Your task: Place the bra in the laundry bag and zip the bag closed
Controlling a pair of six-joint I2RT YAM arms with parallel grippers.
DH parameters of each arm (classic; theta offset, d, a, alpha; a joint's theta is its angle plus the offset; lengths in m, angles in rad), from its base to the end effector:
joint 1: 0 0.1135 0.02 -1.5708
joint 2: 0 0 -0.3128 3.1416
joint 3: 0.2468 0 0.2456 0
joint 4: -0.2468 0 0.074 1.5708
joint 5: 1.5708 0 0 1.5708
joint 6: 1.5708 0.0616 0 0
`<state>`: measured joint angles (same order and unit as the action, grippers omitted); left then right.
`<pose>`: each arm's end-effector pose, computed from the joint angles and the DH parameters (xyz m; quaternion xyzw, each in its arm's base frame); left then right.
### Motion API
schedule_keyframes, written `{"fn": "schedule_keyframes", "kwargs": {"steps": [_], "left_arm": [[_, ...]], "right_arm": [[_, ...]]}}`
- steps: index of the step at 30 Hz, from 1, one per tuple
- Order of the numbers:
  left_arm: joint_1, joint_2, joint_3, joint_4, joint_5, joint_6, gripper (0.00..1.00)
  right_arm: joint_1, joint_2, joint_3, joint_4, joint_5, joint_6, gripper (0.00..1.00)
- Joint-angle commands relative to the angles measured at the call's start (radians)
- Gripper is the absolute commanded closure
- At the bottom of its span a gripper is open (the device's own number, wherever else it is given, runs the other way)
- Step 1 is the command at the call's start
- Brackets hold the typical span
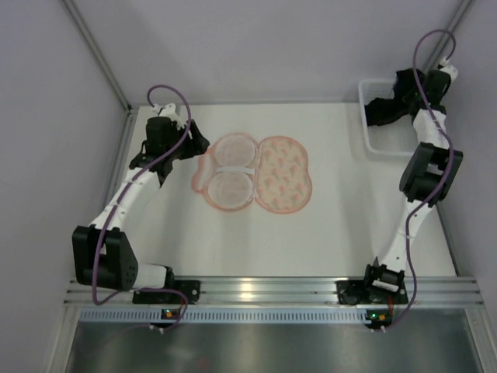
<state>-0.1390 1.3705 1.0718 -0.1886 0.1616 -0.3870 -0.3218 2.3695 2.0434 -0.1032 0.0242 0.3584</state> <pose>0.3177 -0.0545 0.3442 -0.0643 0.8526 -0.2004 0.4783 0.5803 -0.1950 0.2558 0.2869 0.7911 -0.0003 0.5403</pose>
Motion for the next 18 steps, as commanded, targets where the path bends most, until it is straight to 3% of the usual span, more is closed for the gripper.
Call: {"fn": "schedule_keyframes", "kwargs": {"steps": [1,9,18], "left_arm": [[-0.004,-0.045,-0.013,0.024,0.001,0.028,0.32],[-0.004,-0.065,-0.029,0.023,0.013,0.040,0.33],[-0.004,-0.102,-0.050,0.066,0.099,0.040,0.33]], "right_arm": [[0.036,-0.234,0.024,0.056,-0.018,-0.056,1.00],[0.095,-0.466,0.021,-0.006,-0.139,-0.134,1.00],[0.231,-0.765,-0.083,-0.087,-0.368,-0.081,1.00]]}}
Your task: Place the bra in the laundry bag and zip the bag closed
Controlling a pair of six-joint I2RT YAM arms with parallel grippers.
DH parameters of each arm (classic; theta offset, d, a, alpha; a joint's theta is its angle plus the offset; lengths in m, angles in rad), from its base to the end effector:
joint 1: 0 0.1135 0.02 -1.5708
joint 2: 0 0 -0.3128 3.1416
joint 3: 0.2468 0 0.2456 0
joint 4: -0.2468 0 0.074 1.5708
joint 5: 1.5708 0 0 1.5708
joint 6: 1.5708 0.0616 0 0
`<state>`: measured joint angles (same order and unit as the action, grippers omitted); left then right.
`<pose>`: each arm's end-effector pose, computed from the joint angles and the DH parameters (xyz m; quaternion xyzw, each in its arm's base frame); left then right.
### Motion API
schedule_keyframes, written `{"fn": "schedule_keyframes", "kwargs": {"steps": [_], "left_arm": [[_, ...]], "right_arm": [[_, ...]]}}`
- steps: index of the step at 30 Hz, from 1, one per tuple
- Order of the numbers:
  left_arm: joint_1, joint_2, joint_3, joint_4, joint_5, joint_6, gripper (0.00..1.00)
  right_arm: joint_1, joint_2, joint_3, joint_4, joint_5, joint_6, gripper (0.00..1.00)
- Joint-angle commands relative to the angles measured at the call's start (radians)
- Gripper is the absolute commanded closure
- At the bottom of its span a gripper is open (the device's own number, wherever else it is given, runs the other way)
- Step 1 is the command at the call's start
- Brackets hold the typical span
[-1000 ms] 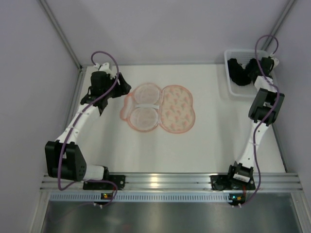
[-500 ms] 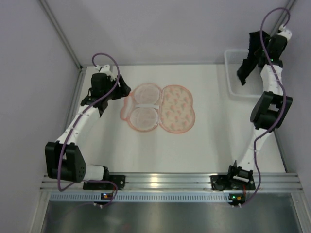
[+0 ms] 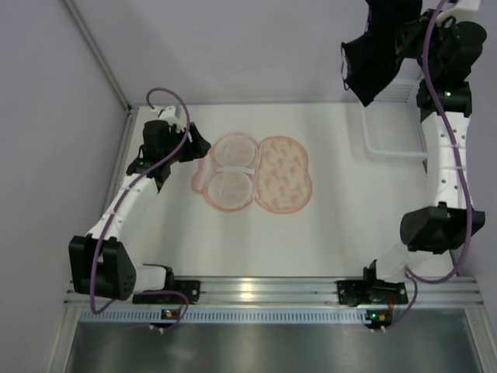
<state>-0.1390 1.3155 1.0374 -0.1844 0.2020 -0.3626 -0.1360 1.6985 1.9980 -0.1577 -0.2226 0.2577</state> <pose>0.3020 -0.0547 0.3485 -0.0417 0.8467 -0.2130 0.4859 0.4006 -0.0411 0.5703 0.0451 0.6550 0.1183 0.7449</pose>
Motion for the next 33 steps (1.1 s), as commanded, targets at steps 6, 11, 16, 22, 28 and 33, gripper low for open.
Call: {"fn": "schedule_keyframes", "kwargs": {"steps": [6,11,16,22,28,33], "left_arm": [[-0.004,-0.094,-0.046,0.103,0.172,0.016,0.33],[-0.005,-0.148,-0.079,0.161,0.221,0.004,0.33],[-0.013,-0.179,-0.085,0.165,0.244,-0.015,0.33],[-0.024,-0.197,-0.092,0.163,0.235,-0.019,0.32],[-0.024,-0.176,-0.089,0.163,0.218,-0.012,0.32],[-0.024,-0.136,-0.077,0.163,0.203,0.001,0.32]], "right_arm": [[0.128,-0.239,-0.220,-0.014,-0.268,0.089,1.00],[0.256,-0.336,-0.389,0.018,-0.276,0.095,1.00],[0.323,-0.399,-0.495,0.049,-0.273,0.109,1.00],[0.329,-0.389,-0.602,0.148,-0.247,0.092,1.00],[0.331,-0.281,-0.657,0.385,-0.265,0.110,1.00],[0.334,-0.123,-0.633,0.538,-0.287,0.117,1.00]]}}
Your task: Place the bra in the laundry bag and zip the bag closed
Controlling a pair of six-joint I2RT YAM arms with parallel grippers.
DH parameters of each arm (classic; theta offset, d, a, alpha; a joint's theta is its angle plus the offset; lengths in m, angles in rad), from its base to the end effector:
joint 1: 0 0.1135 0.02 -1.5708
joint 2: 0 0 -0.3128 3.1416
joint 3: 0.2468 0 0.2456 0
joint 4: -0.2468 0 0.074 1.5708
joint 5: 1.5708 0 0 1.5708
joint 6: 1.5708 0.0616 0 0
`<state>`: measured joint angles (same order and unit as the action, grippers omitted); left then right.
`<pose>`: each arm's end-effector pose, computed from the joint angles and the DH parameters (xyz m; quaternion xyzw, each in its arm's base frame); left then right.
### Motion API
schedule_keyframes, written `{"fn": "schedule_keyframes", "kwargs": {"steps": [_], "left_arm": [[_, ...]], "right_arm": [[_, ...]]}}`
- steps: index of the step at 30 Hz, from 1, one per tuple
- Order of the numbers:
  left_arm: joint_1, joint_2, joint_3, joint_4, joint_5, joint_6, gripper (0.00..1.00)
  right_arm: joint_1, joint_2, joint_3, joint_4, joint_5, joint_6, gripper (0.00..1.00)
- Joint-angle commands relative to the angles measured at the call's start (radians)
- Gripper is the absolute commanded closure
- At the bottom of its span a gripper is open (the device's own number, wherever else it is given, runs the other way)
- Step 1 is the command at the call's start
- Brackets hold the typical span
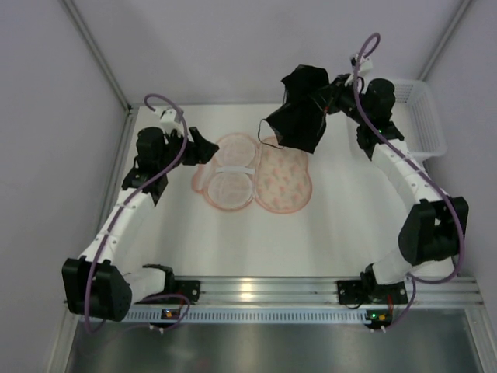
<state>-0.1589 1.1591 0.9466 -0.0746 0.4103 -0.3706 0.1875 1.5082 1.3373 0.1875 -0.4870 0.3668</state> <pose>0.2582 -0.0663 0.3716 0.0384 0.7927 -0.3109 0.5230 0.3618 0.0980 0.4464 -0.1103 0.6932 0.3519 0.6193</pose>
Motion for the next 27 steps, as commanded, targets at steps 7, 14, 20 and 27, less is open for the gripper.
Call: {"fn": "schedule_keyframes", "kwargs": {"steps": [7,14,20,27], "left_arm": [[-0.004,0.076,0.034,0.053,-0.013,0.025,0.32],[-0.004,0.134,0.038,0.059,-0.005,0.024,0.32],[-0.005,0.152,0.034,0.059,0.021,0.018,0.32],[-0.010,0.119,0.027,0.062,0.027,0.021,0.32]], "right_arm": [[0.026,0.240,0.046,0.454,-0.015,-0.078,1.00],[0.044,0.319,-0.038,0.561,-0.056,-0.097,1.00],[0.101,0.267,-0.265,0.589,-0.032,-0.137,0.83],[0.168,0.130,-0.481,0.466,-0.025,-0.185,0.31]]}}
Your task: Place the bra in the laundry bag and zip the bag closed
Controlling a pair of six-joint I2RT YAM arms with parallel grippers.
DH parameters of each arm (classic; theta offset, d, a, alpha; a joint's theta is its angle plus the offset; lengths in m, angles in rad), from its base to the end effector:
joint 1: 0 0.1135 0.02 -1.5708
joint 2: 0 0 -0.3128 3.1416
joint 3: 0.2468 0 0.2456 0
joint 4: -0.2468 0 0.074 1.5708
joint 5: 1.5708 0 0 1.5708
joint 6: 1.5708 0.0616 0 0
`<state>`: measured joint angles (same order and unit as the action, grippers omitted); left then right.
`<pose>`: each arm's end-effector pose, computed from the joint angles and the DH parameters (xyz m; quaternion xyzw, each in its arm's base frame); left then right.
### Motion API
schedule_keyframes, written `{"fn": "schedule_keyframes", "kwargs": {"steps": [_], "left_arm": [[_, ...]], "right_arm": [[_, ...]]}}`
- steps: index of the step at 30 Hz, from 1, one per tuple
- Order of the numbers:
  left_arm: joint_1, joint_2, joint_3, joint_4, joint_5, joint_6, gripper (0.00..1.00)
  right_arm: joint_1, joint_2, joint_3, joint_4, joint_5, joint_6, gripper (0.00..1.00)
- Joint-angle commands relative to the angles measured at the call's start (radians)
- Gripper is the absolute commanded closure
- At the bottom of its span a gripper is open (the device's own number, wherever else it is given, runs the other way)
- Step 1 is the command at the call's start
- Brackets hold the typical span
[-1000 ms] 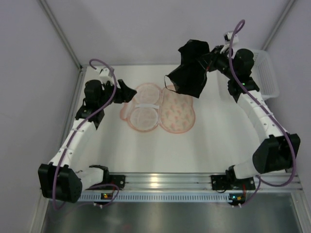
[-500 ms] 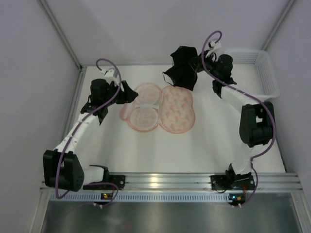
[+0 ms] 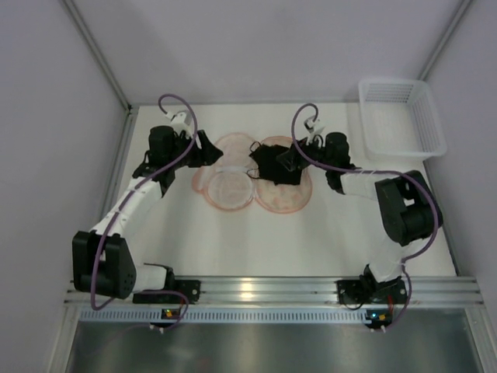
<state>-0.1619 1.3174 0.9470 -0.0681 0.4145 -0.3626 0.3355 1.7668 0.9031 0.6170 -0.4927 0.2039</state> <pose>0.2954 -0.0734 0.3307 0.0271 0.8328 -0.3038 0.4619 0.3734 0.1611 0.2469 -0.1999 0.7534 0.3442 0.5234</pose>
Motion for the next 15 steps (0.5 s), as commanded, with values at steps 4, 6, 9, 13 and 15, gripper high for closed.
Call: {"fn": "schedule_keyframes", "kwargs": {"steps": [4,6,9,13,15], "left_arm": [[-0.014,-0.052,0.021,0.059,0.035,0.005,0.32],[-0.022,-0.044,0.021,0.059,0.032,0.001,0.32],[-0.030,-0.008,0.029,0.059,0.017,-0.018,0.32],[-0.056,0.066,0.052,0.059,0.001,-0.036,0.32],[-0.102,0.098,0.081,0.059,-0.011,-0.035,0.32]], "right_arm": [[0.028,-0.301,-0.145,-0.063,-0.043,-0.011,0.01],[0.048,-0.410,-0.167,-0.195,-0.031,-0.024,0.01],[0.076,-0.533,-0.210,-0.269,0.012,-0.009,0.01],[0.076,-0.572,-0.198,-0.344,0.225,0.103,0.01],[0.073,-0.520,-0.109,-0.481,0.310,0.155,0.01]]}}
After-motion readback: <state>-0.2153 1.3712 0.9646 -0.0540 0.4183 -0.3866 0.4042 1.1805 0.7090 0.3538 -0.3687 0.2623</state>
